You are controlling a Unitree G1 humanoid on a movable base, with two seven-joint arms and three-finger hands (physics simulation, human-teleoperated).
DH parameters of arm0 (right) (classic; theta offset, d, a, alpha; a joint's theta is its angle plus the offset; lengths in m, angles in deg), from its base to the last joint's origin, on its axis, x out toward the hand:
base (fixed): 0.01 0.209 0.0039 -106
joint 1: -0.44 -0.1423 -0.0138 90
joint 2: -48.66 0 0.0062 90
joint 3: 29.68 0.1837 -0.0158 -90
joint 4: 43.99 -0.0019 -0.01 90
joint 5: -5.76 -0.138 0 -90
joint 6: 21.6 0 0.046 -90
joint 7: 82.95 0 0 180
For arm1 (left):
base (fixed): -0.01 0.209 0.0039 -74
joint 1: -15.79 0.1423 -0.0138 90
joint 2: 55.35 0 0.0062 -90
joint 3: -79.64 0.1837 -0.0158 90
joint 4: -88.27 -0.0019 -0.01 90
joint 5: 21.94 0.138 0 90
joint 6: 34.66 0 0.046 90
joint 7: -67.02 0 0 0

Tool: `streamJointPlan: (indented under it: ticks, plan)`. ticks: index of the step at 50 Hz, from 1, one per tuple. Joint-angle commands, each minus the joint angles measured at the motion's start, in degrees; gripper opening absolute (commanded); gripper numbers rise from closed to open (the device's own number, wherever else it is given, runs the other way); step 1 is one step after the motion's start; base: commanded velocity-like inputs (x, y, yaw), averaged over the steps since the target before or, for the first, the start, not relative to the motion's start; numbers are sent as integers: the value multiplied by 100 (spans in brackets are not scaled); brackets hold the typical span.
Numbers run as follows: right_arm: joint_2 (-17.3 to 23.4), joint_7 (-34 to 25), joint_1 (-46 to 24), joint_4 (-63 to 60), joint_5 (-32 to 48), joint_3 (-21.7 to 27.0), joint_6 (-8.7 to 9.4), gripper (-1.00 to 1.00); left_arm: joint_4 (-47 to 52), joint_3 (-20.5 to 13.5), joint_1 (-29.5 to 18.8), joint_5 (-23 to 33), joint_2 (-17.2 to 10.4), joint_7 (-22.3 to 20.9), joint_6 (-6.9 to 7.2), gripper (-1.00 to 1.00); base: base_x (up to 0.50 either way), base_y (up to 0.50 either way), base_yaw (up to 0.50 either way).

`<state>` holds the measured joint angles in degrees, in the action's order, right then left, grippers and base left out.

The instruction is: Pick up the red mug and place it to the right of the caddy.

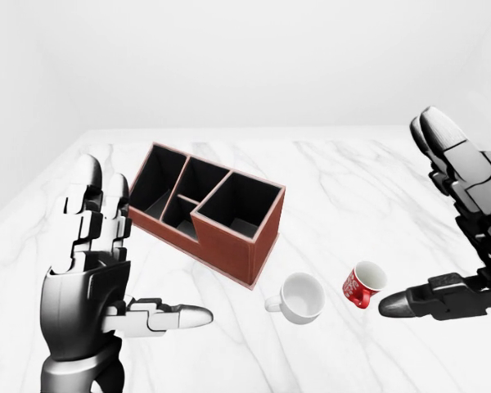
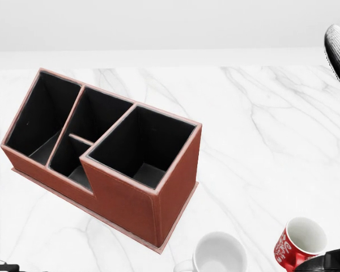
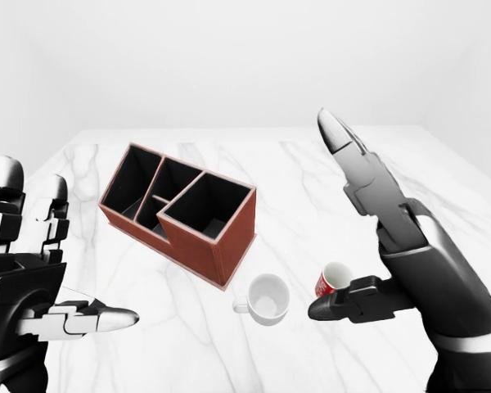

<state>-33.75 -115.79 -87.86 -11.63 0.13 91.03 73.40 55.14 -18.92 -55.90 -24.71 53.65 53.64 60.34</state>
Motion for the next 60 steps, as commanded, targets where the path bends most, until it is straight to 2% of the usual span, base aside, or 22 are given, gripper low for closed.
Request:
streamJointPlan:
  ticks: [1, 6, 25, 37, 52, 60]
  plan:
    - [-599, -717, -307, 734, 1989, -228, 0, 100, 37, -45, 1, -32, 17, -25, 0, 100, 0, 0, 0]
    - [-588, -717, -535, 1250, 2079, -104, 0, 100, 42, 0, 10, 3, 15, -12, 0, 100, 0, 0, 0]
    - [-642, -717, -160, 1524, 2835, -248, 0, 100, 56, -104, -12, -44, 33, -64, 0, 100, 0, 0, 0]
    - [-957, -717, 152, 1794, 3225, -168, 0, 100, 73, -134, -6, -43, 44, -75, 0, 100, 0, 0, 0]
    - [-1245, -717, 539, 2376, 3342, -1, 0, 100, 168, -252, -54, -68, 55, -121, 0, 100, 0, 0, 0]
    - [-1341, -717, 726, 2738, 3575, -8, 0, 100, 147, -170, -29, -25, 62, -109, 0, 100, 0, 0, 0]
